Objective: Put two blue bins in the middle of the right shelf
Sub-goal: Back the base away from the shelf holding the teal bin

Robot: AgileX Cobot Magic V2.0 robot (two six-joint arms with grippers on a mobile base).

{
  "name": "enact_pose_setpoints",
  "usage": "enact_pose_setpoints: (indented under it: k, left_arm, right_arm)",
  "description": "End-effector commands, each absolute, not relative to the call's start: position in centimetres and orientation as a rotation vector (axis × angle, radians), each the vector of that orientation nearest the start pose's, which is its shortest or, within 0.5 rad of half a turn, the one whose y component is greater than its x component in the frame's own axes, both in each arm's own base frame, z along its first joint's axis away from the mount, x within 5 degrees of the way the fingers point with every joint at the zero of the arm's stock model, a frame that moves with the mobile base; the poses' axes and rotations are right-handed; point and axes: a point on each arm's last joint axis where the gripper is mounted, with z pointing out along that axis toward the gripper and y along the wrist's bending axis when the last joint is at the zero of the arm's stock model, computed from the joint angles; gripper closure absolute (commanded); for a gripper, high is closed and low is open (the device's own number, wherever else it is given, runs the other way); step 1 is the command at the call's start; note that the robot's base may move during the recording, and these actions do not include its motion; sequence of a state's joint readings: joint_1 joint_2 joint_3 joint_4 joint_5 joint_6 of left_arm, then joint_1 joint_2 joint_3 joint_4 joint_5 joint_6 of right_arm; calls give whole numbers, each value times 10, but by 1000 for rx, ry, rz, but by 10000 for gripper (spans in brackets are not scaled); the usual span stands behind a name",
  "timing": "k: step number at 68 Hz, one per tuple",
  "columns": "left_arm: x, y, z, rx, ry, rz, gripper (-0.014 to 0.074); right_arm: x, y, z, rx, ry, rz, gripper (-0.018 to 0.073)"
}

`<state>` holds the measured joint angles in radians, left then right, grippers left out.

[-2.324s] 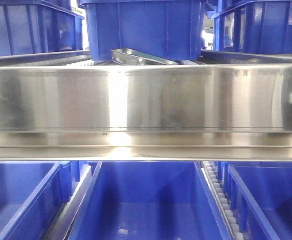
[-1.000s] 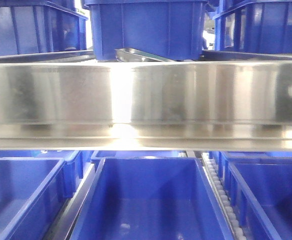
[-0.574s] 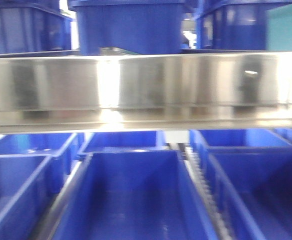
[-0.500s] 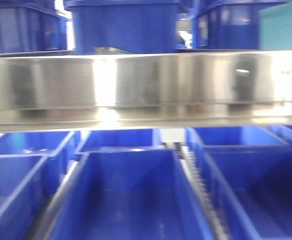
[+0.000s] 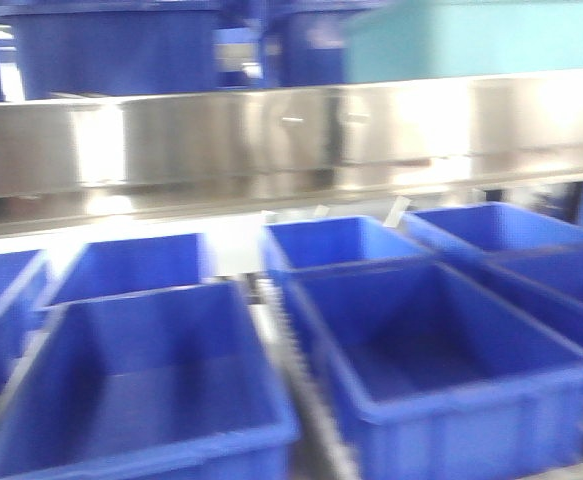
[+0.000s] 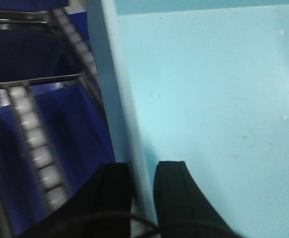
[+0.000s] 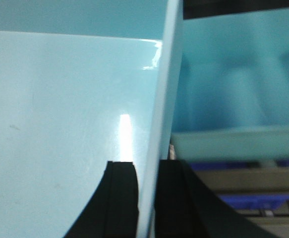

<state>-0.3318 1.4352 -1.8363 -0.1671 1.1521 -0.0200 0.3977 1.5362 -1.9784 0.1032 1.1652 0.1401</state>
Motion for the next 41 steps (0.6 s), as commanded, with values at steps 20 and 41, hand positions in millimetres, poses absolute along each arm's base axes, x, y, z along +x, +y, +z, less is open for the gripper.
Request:
enact_pose_setpoints:
  k: [20, 41]
  left_arm:
    - [260, -106, 497, 371, 2173, -429, 708]
    - [260, -106, 497, 371, 2173, -429, 708]
  right_arm:
    - [278, 125, 509, -302, 2138, 431, 711]
    - [278, 125, 509, -302, 2138, 431, 711]
